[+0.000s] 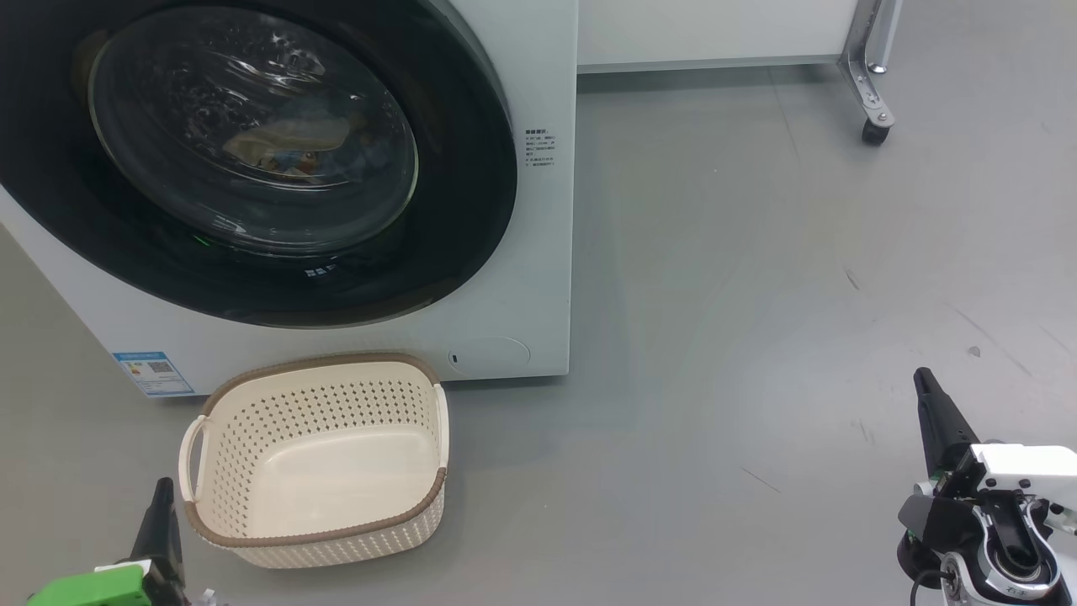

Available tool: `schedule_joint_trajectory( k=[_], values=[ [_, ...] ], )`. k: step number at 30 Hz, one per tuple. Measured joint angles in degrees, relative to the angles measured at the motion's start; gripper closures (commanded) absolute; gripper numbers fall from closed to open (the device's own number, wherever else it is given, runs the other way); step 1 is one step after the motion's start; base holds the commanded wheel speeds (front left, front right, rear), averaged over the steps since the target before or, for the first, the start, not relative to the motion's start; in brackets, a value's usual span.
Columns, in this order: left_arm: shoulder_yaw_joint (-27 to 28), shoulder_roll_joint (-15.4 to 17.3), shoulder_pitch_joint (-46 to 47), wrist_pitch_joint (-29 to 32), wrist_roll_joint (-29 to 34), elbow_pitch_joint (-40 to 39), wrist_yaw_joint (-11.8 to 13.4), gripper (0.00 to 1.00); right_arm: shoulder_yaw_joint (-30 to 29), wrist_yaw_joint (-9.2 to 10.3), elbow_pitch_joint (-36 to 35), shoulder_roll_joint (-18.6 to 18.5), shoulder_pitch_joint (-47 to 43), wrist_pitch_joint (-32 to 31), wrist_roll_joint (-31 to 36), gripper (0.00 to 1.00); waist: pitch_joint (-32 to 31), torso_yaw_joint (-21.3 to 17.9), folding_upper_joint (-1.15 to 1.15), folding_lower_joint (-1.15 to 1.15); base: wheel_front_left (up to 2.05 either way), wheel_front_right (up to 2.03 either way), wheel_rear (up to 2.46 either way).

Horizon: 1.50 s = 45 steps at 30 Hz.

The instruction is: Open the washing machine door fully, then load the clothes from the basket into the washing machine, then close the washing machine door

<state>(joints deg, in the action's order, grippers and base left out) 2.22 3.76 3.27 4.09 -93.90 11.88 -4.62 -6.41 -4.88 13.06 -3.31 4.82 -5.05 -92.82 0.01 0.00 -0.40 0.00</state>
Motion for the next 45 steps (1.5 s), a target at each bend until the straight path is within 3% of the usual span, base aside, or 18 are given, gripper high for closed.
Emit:
schedule_joint_trajectory(
  k=[45],
  values=[
    [0.08,-0.03,0.01,0.0,0.0,0.21,0.0,1.0,-0.08,0.0,0.0,0.01,0.0,0.0,0.0,1.0,0.0,0.0,0.0,0.0,0.0,0.0,0.0]
  ],
)
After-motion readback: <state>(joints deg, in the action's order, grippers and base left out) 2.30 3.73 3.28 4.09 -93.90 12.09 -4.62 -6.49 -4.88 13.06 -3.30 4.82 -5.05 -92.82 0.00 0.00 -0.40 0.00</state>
